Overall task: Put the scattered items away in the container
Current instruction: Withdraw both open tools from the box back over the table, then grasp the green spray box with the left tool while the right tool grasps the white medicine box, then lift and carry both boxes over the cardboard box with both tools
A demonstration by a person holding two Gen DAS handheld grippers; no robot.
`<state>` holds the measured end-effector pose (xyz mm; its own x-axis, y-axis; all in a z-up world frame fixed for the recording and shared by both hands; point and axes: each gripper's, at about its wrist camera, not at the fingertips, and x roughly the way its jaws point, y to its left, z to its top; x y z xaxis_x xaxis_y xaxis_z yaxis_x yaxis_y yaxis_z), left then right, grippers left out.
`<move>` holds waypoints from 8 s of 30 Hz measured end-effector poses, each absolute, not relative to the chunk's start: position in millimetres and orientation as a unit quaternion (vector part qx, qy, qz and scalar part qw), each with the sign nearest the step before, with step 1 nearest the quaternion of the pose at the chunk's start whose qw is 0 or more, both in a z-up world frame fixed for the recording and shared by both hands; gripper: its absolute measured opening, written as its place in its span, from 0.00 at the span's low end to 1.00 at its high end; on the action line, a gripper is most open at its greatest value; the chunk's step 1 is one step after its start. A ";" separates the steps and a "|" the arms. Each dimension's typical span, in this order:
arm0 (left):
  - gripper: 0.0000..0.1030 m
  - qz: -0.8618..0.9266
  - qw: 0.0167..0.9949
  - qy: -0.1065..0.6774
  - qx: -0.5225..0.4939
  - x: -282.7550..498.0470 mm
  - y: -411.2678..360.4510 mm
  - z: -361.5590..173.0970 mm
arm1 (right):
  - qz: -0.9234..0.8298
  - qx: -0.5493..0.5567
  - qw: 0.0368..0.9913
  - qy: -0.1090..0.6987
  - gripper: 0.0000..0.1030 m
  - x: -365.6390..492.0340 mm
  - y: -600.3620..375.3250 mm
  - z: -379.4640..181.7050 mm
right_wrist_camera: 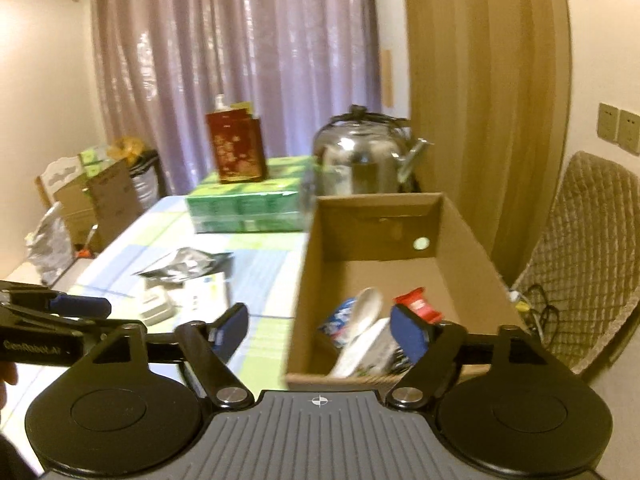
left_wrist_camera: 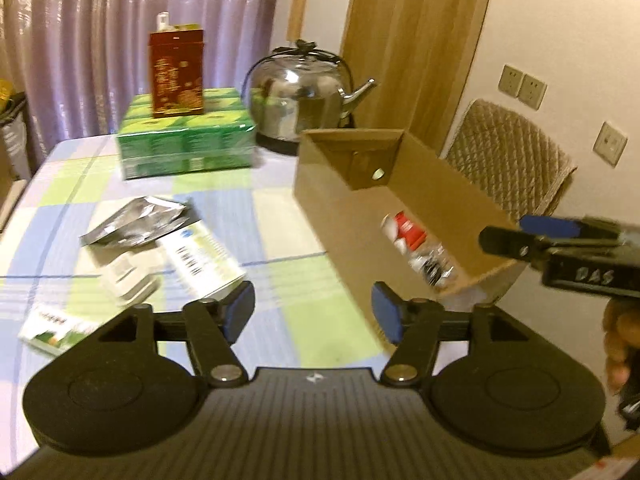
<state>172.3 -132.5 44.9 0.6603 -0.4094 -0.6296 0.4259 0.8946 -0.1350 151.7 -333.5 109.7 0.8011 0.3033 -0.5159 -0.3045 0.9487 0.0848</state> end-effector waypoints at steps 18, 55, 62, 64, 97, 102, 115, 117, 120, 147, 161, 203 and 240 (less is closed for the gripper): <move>0.98 -0.110 0.925 0.362 0.026 98.6 -23.1 20.7 | 0.211 -0.008 0.930 0.302 0.97 91.6 -269.6 86.3; 0.99 -0.034 0.914 0.403 0.004 159.1 44.4 -28.1 | 0.267 -0.066 0.893 0.357 0.98 149.3 -194.4 27.6; 0.99 -0.022 0.913 0.407 -0.018 194.5 45.8 -47.3 | 0.268 -0.077 0.887 0.369 0.98 179.0 -182.6 5.6; 0.99 -0.018 0.912 0.409 -0.028 206.2 43.5 -54.3 | 0.268 -0.081 0.885 0.373 0.98 187.9 -180.6 0.0; 0.60 0.055 0.915 0.397 -0.049 282.0 22.5 -103.7 | 0.250 -0.081 0.881 0.394 0.98 256.2 -178.0 -51.8; 0.52 0.032 0.911 0.410 -0.020 261.6 29.7 -97.7 | 0.251 -0.079 0.883 0.389 0.98 256.0 -177.8 -49.2; 0.56 0.034 0.915 0.401 -0.011 281.2 40.2 -94.8 | 0.251 -0.095 0.890 0.369 0.98 281.4 -160.9 -47.6; 0.49 0.034 0.915 0.402 -0.006 285.7 39.9 -94.2 | 0.251 -0.096 0.892 0.364 0.98 291.3 -155.6 -47.0; 0.49 0.027 0.916 0.400 -0.011 285.9 41.9 -93.1 | 0.253 -0.107 0.894 0.353 0.98 307.0 -144.8 -47.0; 0.49 -0.050 0.912 0.408 0.010 220.6 6.0 -85.3 | 0.247 -0.118 0.882 0.383 0.66 293.8 -139.8 -53.4; 0.49 -0.111 0.901 0.413 0.077 172.0 -39.9 -85.3 | 0.191 -0.106 0.886 0.409 0.66 183.5 -201.2 -48.8; 0.49 -0.115 0.904 0.407 0.066 124.4 -41.8 -52.8 | 0.194 -0.083 0.897 0.388 0.66 121.4 -219.2 -11.1; 0.49 -0.150 0.917 0.362 0.072 62.0 -77.1 -2.8 | 0.145 -0.048 0.929 0.337 0.66 61.4 -280.2 43.1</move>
